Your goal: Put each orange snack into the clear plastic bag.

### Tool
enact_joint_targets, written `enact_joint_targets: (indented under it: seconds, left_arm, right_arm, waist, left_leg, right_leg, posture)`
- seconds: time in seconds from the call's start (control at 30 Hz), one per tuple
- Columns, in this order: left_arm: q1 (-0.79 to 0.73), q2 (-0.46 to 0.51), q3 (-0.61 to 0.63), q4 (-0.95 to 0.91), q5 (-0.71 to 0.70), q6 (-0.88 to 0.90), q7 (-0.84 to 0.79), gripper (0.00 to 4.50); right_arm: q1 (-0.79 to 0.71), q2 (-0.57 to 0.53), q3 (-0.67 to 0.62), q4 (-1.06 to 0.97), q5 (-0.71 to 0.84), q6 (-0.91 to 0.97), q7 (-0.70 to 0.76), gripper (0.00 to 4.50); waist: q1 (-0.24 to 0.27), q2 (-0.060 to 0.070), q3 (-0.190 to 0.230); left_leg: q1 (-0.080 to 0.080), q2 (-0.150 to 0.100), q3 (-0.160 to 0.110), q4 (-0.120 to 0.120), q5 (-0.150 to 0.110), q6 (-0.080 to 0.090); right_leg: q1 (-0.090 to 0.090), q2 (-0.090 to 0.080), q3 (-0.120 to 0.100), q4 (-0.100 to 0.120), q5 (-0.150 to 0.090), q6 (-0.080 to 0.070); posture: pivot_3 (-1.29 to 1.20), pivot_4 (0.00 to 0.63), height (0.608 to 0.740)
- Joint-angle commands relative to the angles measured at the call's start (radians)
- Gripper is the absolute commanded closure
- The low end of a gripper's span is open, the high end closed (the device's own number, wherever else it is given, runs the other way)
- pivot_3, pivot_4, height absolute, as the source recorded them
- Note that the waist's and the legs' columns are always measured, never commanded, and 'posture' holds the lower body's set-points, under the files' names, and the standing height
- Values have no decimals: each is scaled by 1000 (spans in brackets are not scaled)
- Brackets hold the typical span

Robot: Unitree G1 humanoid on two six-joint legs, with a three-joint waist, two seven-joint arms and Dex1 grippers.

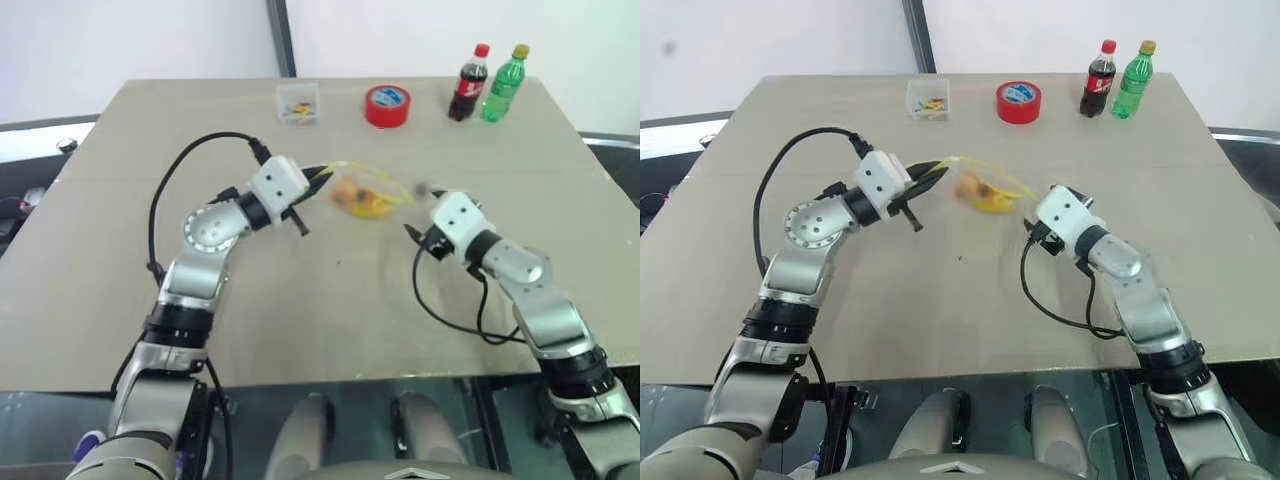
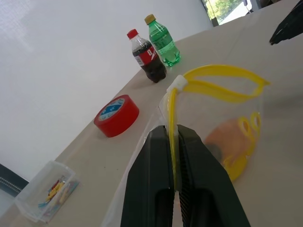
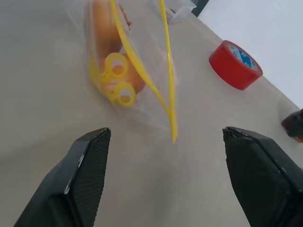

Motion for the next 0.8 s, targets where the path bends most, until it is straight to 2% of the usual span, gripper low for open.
enact_joint_targets:
  seconds: [0.03, 0.2, 0.23, 0.27, 0.33, 0.43, 0.5, 0.67, 0.8]
  left_arm:
    - [13, 20, 27, -67, -16, 8, 5, 4500]
    - [34, 27, 36, -101, -14, 27, 10, 4500]
    - [38, 28, 38, -108, -14, 30, 12, 4500]
    - [43, 29, 40, -115, -14, 34, 14, 4500]
    - [48, 30, 42, -123, -14, 41, 17, 4500]
    - [50, 29, 42, -129, -14, 46, 22, 4500]
    - [45, 25, 40, -125, -14, 45, 25, 4500]
    - [-1, 7, 31, -76, -13, 26, 28, 4500]
    - [-122, -20, 13, 75, 24, -55, 45, 4500]
  right_arm:
    - [-96, 40, 5, 132, -13, -99, -23, 614]
    - [-157, 59, 0, 270, -13, -185, -16, 614]
    - [-160, 57, -3, 279, -10, -195, -9, 1116]
    - [-163, 55, -4, 285, -8, -204, -4, 1341]
    - [-165, 50, -7, 291, -8, -218, 4, 2235]
    - [-173, 37, -16, 293, -13, -236, 7, 3817]
    - [-188, 21, -30, 289, -17, -241, 5, 4414]
    - [-233, -17, -68, 270, -18, -236, -1, 4414]
    - [-308, -83, -111, 290, -73, -258, -58, 4414]
  waist:
    - [-2, 0, 0]
    - [1, 0, 0]
    - [2, 0, 0]
    - [2, 0, 0]
    - [1, 0, 0]
    - [0, 0, 0]
    - [0, 0, 0]
    - [0, 0, 0]
    - [3, 0, 1]
  left_leg:
    - [0, 0, 0, 0, 0, 0]
    - [0, 0, 0, 0, 0, 0]
    - [-1, 0, 0, 0, 0, 0]
    - [-1, 0, 0, 0, 0, 0]
    - [-1, 0, 0, 0, 0, 0]
    - [-1, 0, 0, 0, 0, 0]
    - [-1, 0, 0, 0, 0, 0]
    - [-1, 0, 0, 0, 0, 0]
    - [-2, -1, 0, 0, 0, 0]
  right_leg:
    - [0, 0, 0, 0, 0, 0]
    - [-1, 0, 0, 0, 0, 0]
    - [-1, 0, 0, -1, 0, 0]
    - [-1, -1, 0, -1, 0, 0]
    - [-1, -1, 0, -1, 0, 0]
    - [-1, 0, 0, 0, 0, 0]
    - [-1, 0, 0, 0, 0, 0]
    - [-1, 0, 0, 0, 0, 0]
    - [-1, -1, -1, 0, 0, 0]
  posture:
    - [0, 150, 740]
    - [0, 150, 740]
    - [0, 150, 740]
    - [0, 150, 740]
    - [0, 150, 740]
    - [0, 150, 740]
    - [0, 150, 740]
    - [0, 150, 740]
    - [0, 150, 740]
